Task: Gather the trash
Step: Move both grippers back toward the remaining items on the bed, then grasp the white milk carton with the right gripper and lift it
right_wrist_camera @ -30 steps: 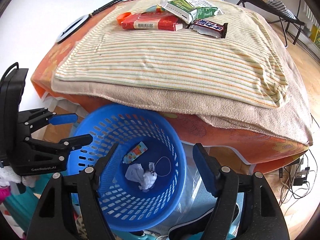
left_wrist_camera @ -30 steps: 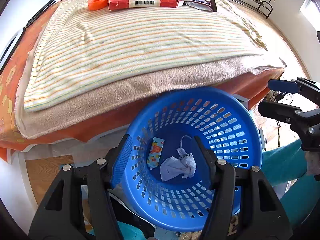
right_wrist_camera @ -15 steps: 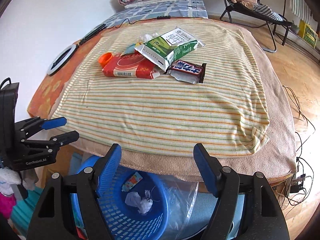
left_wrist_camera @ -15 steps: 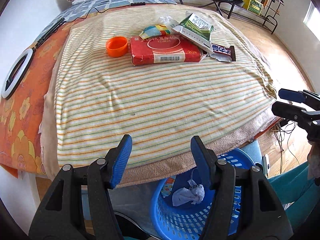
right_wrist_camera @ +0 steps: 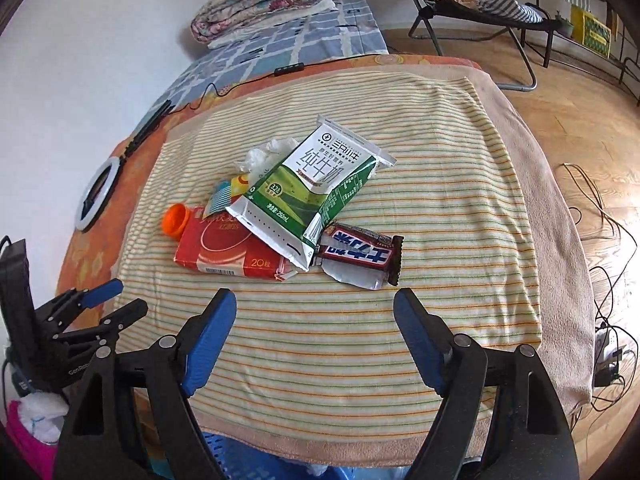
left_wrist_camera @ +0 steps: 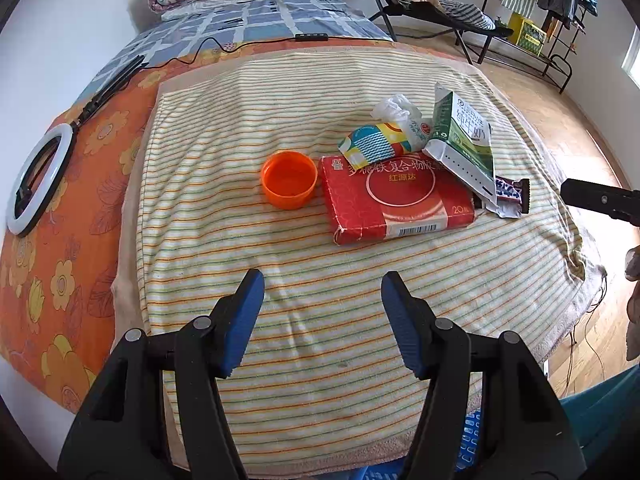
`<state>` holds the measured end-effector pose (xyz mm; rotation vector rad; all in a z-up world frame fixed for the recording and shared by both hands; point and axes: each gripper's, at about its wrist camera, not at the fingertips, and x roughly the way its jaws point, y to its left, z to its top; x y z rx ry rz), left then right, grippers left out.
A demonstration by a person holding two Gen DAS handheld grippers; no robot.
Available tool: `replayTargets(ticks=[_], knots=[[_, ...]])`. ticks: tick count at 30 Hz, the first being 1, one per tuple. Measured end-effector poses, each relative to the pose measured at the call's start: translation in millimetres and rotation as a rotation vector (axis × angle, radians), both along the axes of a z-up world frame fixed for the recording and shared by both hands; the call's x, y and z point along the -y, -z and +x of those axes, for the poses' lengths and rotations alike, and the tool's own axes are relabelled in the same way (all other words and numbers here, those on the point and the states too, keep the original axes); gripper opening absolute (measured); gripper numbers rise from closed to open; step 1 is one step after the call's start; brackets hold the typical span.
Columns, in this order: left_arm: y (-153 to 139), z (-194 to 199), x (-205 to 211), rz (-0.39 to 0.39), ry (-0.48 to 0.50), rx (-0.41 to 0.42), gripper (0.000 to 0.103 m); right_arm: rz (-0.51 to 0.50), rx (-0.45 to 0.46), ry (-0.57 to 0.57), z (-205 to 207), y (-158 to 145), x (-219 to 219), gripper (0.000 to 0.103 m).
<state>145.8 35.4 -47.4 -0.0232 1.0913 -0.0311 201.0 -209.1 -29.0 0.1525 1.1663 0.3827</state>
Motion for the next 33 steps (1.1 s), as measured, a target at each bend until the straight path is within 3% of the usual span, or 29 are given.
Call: replayTargets(ticks=[5,14,28,31,33], knots=[[7.7,30.9,-16.7,-0.029,-0.028,-0.009,0.063,0.045,-0.074,0.067,36.0,11.0,-11.4,0.081],[20.6,65.7,-25.6,-0.064,-0.028,-0.02,0.063,0.028,-0.121,0.141,84.3,30.5,-34.8,0.081],[38.6,89.2,-34.5,-0.073,-0.032,-0.027,0.063,0.025,-0.197,0.255,127.8,69.2,-41.1,0.084],[38.3,87.5,-35.9,-0.146,-0.027,-0.048,0.063,0.022,-0.214,0.248,133.0,74.2,-44.9,0.084],[38.5,86.6,-29.4,-0.113,-0.012,-0.049,0.063,0.019,-0.221,0.234,135.3,77.4,-47.4,0.084]])
